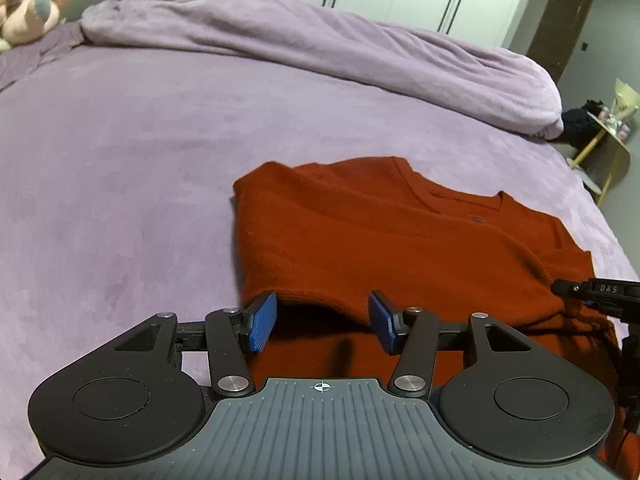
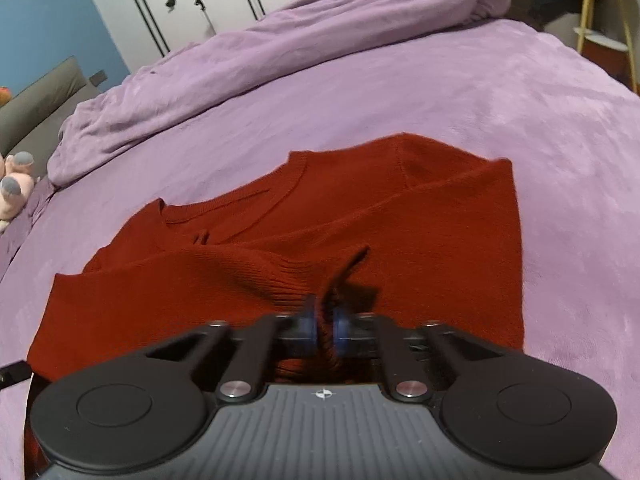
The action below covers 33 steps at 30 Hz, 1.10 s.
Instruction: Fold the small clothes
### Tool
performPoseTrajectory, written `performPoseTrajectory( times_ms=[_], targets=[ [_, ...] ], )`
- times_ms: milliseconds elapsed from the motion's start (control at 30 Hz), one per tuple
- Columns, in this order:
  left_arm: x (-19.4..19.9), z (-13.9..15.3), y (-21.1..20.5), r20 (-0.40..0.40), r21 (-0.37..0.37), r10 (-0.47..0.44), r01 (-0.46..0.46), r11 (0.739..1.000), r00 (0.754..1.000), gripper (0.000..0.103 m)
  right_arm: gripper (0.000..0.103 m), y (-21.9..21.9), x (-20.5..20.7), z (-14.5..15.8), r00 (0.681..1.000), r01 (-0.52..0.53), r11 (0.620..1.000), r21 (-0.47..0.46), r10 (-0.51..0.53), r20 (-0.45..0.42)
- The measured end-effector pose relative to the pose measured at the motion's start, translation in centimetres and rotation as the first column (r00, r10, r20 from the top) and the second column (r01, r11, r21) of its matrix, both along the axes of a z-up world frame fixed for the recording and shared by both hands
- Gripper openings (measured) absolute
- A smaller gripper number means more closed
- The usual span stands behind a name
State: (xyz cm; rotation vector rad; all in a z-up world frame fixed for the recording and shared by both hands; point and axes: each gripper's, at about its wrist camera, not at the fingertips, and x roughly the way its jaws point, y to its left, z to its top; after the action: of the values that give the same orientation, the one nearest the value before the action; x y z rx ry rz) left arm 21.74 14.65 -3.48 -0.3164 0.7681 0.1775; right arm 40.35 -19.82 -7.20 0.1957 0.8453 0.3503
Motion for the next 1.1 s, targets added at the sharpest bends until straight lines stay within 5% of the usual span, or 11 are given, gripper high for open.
performPoseTrajectory(
  times_ms=[100, 200, 333, 467, 567, 733, 833, 933, 1000, 1100],
  targets=[
    [0.3, 0.7, -0.5, 0.011, 0.018, -0.011, 0.011, 1.000, 1.000, 0.056, 0.005, 0.5, -1.8, 2.4, 0.984, 0.029, 0.992, -0.126, -0.006, 0.180],
    [1.0, 1.3, -1.1, 0.027, 0.052, -0.021, 0.020, 0.998, 0.999, 0.056, 0.005, 1.1, -2.4, 3.0, 0.947, 0.114, 0.940, -0.322, -0.005, 0.322],
    [2.6, 0.6, -1.7, -0.005, 0.062, -0.034, 0.034, 0.997, 0.999, 0.052, 0.005, 0.7, -0.2, 0.4, 0.980, 0.095, 0.883, -0.459, -0.003, 0.197],
    [3.6, 0.1, -1.9, -0.035, 0.056, -0.049, 0.051, 0.997, 0.998, 0.051, 0.008, 0.2, -1.3, 1.6, 0.963, 0.128, 0.924, -0.360, -0.029, 0.268],
    [4.6, 0.4, -2.3, -0.004, 0.063, -0.054, 0.054, 0.997, 0.999, 0.051, 0.008, 2.6, -1.9, 1.8, 0.958, -0.011, 0.951, -0.308, 0.098, 0.270],
    [8.0, -1.3, -3.1, -0.026, 0.037, -0.076, 0.077, 0.996, 0.997, 0.053, 0.009, 7.6, -1.2, -0.7, 0.932, -0.212, 0.920, -0.331, 0.292, 0.215],
    [9.0, -2.8, -3.6, -0.049, 0.092, -0.066, 0.070, 0.993, 0.997, 0.054, 0.008, 7.6, 0.7, -2.6, 0.945, -0.106, 0.885, -0.453, 0.231, 0.232],
    [10.1, -3.1, -4.6, -0.064, 0.197, -0.084, 0.095, 0.976, 0.994, 0.057, 0.003, 5.0, 3.3, -2.7, 0.968, -0.018, 0.924, -0.382, 0.111, 0.223],
    [11.0, -3.2, -4.9, -0.076, 0.257, -0.070, 0.087, 0.962, 0.995, 0.058, 0.004, 5.1, 3.4, -2.1, 0.968, -0.002, 0.912, -0.411, 0.104, 0.226],
    [10.7, -2.6, -5.0, -0.089, 0.253, -0.069, 0.090, 0.963, 0.994, 0.055, 0.010, 4.3, 1.6, -1.0, 0.973, -0.038, 0.929, -0.367, 0.118, 0.198]
  ],
)
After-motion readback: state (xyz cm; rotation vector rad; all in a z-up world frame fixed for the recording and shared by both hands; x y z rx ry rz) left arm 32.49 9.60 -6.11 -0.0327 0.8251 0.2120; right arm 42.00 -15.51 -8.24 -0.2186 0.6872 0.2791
